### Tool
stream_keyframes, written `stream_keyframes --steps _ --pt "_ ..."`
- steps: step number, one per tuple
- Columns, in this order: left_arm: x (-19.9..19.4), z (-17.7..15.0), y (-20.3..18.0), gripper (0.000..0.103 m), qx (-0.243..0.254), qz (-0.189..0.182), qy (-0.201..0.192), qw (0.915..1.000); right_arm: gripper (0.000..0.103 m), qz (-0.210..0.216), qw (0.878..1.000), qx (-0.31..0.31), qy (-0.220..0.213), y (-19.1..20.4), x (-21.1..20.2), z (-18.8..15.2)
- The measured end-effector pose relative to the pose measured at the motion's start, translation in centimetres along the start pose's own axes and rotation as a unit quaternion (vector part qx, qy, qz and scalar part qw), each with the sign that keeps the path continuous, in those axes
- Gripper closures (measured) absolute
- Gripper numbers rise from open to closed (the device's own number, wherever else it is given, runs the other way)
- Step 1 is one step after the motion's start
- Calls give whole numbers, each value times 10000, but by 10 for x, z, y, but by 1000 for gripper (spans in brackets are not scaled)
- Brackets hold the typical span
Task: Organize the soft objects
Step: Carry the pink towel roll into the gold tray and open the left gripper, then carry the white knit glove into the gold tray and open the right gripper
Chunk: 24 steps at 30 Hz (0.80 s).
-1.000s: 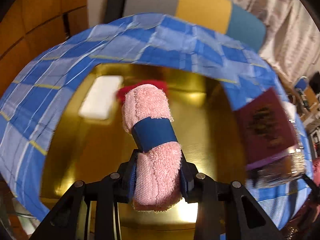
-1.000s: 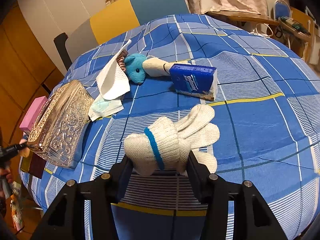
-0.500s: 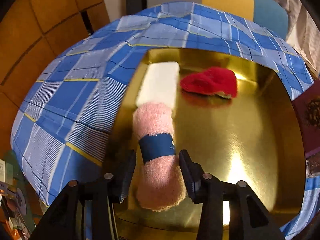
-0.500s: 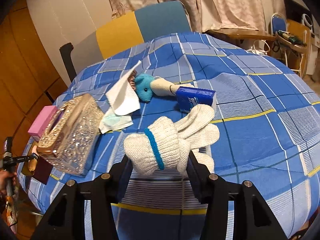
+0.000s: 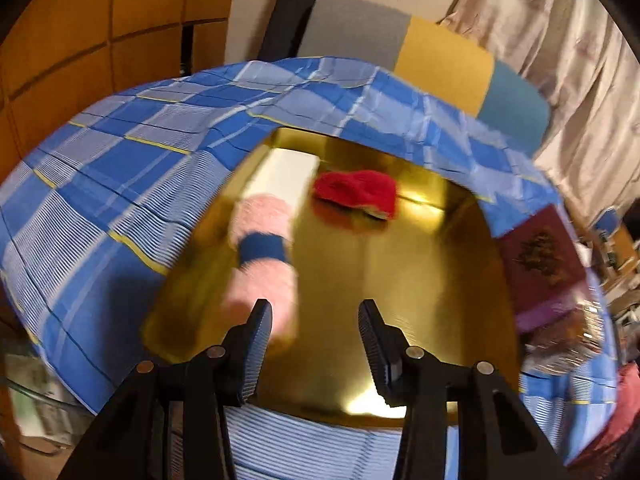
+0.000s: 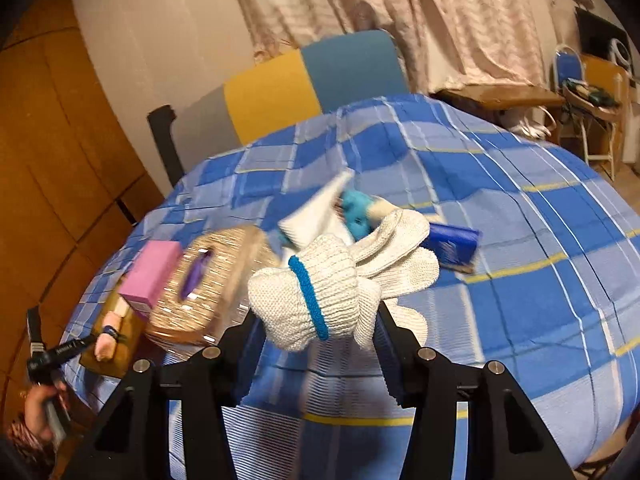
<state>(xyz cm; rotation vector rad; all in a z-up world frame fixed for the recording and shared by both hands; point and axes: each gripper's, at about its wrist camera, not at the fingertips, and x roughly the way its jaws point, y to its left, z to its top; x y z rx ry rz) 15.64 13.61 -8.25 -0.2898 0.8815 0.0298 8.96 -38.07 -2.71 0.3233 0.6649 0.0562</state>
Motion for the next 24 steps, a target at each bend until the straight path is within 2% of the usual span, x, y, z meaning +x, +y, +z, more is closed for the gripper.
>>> stream_keyframes --steps 6,10,19,24 --pt "-18 -19 -14 58 -45 -494 -267 9984 50 398 9985 -371 -40 66 12 19" --pt "-26 -26 -12 58 -171 -662 -420 9968 50 708 9949 -718 -40 115 23 26" --pt "-39 -40 6 58 -292 -588 -605 9960 50 1245 9806 -1493 240 224 61 21" --pt "-42 -47 21 58 -512 -510 -618 9955 50 1495 9685 -1906 575 280 90 6"
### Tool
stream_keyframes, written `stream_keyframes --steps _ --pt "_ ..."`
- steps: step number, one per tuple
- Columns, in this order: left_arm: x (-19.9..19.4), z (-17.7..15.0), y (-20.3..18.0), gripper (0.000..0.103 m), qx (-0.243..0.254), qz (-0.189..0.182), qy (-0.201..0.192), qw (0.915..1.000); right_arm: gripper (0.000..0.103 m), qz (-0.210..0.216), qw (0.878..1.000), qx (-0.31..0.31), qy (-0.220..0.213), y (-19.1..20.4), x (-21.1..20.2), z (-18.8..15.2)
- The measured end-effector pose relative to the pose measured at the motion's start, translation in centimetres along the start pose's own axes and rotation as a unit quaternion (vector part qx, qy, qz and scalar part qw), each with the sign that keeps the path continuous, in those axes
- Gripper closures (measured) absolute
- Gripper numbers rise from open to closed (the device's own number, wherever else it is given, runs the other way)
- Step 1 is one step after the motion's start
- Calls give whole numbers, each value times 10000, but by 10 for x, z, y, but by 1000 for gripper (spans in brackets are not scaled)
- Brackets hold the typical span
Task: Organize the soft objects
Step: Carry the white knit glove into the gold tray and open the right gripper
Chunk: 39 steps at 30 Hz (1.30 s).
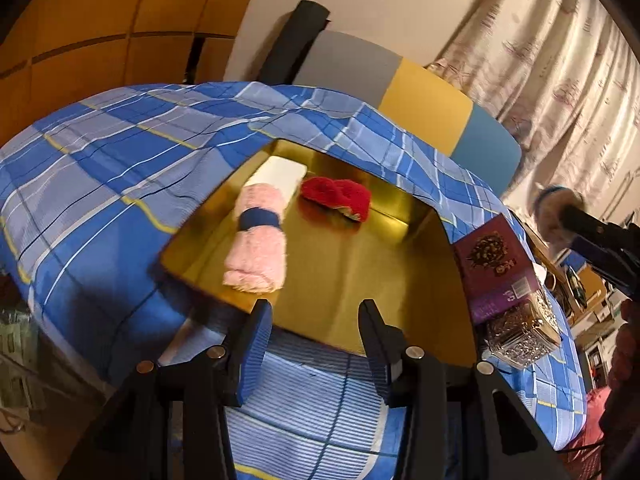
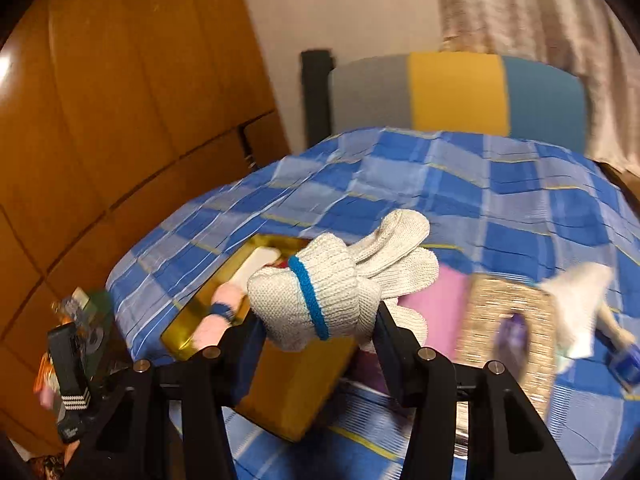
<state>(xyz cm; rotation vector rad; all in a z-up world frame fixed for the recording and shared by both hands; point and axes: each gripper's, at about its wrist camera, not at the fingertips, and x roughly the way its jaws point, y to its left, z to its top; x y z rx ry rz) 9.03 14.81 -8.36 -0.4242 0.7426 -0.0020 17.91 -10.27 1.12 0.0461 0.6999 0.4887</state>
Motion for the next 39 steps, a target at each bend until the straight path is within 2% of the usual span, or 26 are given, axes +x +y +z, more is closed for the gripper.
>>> stream_keyframes --steps 6,11,18,23,26,30,39 --pt "-1 4 9 58 -37 136 -29 9999 50 192 9969 -453 611 47 63 -1" --pt "-4 8 20 58 -209 229 -116 9995 50 234 9875 -851 1303 76 124 -3" --pt "-6 13 34 58 -451 348 -176 9982 49 373 9717 -1220 1990 98 191 -4" --pt "-5 12 38 58 -510 349 -159 9980 46 281 9660 -1298 2220 104 225 -2" --pt "-3 12 39 58 -531 344 -129 9979 39 315 9675 -1069 2268 99 237 -2" --pt "-2 11 41 58 -594 317 -87 9977 36 356 9723 -641 2220 93 234 0" --pt "0 6 29 58 -447 162 -27 9989 35 297 9894 -392 1364 99 166 16"
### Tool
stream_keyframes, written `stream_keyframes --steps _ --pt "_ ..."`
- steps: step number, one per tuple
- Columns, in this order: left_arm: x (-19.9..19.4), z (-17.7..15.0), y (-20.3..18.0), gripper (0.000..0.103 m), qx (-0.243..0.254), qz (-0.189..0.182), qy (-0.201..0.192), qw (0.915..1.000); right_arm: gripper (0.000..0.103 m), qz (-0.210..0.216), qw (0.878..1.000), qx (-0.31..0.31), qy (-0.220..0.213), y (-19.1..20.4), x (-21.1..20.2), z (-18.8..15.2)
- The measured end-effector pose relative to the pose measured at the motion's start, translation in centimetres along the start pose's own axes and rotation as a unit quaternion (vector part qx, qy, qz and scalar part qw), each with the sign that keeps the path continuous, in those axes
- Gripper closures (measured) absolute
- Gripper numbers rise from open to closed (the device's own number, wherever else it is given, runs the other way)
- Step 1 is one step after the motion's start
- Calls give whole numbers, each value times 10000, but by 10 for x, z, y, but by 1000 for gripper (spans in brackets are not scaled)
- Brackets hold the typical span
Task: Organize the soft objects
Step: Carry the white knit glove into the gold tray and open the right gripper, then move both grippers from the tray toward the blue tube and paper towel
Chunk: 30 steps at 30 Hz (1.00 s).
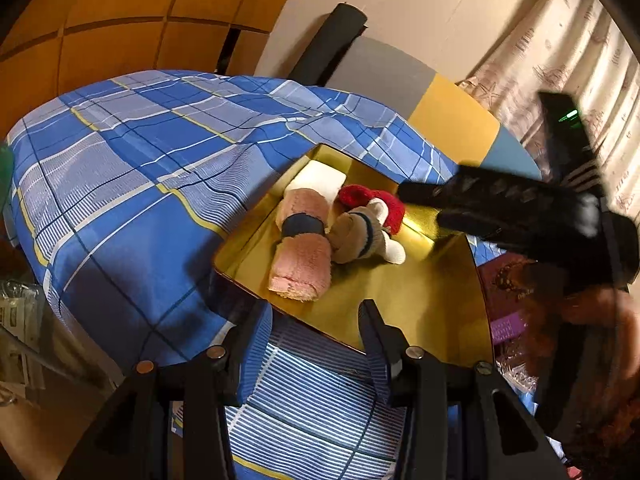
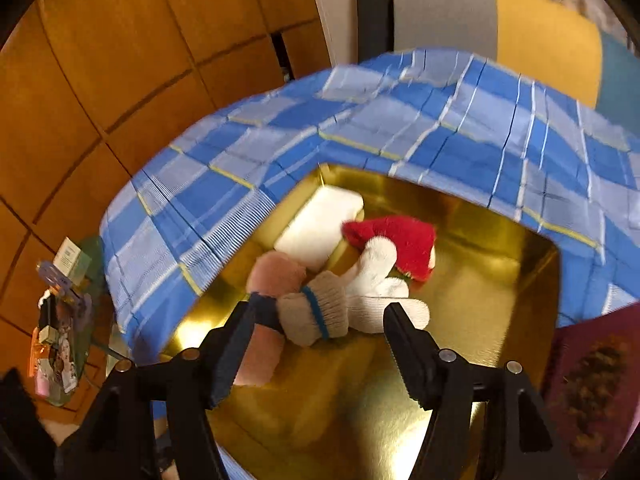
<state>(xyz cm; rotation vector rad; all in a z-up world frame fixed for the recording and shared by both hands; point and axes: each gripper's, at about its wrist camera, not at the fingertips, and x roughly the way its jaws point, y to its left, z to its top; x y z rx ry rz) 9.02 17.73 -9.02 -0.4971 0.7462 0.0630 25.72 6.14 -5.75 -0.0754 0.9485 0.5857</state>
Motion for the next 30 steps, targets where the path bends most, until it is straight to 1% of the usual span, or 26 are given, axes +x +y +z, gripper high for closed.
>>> stream_keyframes --steps 4,7,11,15,19,22,26,30 --pt "0 -3 -6 58 106 0 19 9999 34 -107 9996 42 -274 4 -33 -5" --pt "-2 -5 -10 58 182 -29 14 9998 33 -65 9990 142 -428 2 -56 -12" --pt "-4 -7 -19 58 312 -138 -4 9994 32 -27 9977 200 -645 -2 -88 -30" --pt "-5 -11 -30 58 457 -335 31 9984 32 -127 9955 354 -868 -16 -119 -54" --pt "-5 -21 -47 58 720 -435 103 9964 32 -311 9920 599 -1070 -39 -152 -79" --pt "-4 -30 -60 58 910 -545 202 9942 31 -524 9873 865 -1225 -61 -176 -97" --pt "-6 -42 -78 57 1235 -687 260 9896 31 -814 9791 1279 -1354 -98 -203 -122" --pt "-8 -57 -96 57 1509 -927 370 9835 31 -1120 9687 1701 -1417 -135 -224 -151"
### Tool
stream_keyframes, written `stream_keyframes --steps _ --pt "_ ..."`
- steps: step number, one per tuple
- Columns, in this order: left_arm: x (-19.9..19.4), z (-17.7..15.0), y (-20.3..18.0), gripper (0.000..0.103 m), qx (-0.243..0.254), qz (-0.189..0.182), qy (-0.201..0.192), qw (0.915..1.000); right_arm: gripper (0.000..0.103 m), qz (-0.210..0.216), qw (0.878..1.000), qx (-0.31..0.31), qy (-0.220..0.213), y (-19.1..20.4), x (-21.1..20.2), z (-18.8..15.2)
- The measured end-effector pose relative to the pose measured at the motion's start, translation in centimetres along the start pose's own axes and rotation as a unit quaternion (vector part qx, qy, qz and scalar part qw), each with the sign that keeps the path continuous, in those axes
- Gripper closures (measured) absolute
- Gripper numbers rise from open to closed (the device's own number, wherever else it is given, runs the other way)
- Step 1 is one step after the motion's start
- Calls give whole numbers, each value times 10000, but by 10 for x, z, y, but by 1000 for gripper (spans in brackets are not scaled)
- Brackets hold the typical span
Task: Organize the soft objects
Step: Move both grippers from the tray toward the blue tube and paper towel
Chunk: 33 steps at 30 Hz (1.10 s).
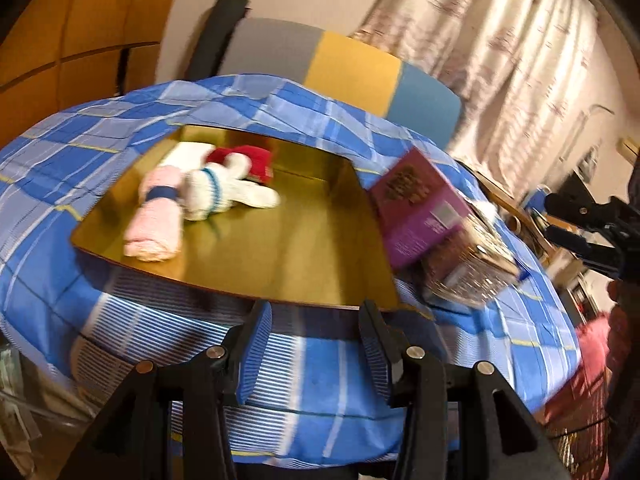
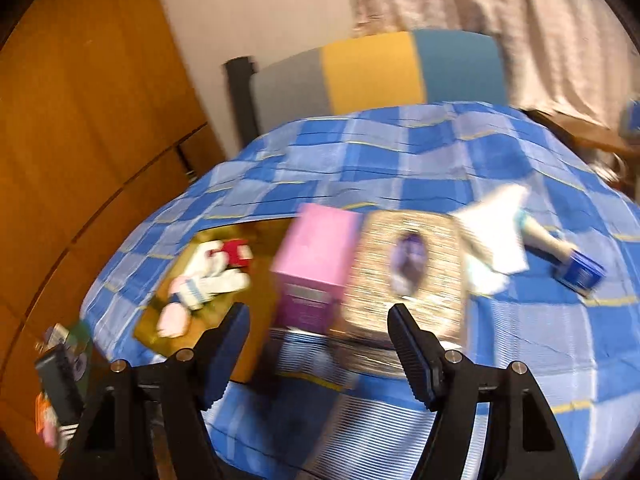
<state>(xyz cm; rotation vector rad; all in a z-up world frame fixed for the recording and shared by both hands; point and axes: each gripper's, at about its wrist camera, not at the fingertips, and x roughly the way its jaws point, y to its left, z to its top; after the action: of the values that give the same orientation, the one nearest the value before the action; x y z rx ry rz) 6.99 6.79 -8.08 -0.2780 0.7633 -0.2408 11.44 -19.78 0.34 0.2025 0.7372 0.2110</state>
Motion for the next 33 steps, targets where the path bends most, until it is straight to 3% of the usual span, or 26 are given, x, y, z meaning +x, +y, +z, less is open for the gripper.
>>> stream_keyframes --steps 7,17,25,33 --pt "6 -18 -36 57 499 -319 224 9980 31 -731 9950 685 42 -88 -17 -25" --pt "18 -37 -74 57 772 -555 619 9935 31 -1734 9730 1331 741 -211 -1 -68" --pt "22 -42 -106 57 1119 -646 791 9885 29 -2011 9641 1671 459 -290 3 -17" --pt "24 -40 -122 57 1310 -519 878 9861 28 -2066 9534 2151 450 -348 43 34"
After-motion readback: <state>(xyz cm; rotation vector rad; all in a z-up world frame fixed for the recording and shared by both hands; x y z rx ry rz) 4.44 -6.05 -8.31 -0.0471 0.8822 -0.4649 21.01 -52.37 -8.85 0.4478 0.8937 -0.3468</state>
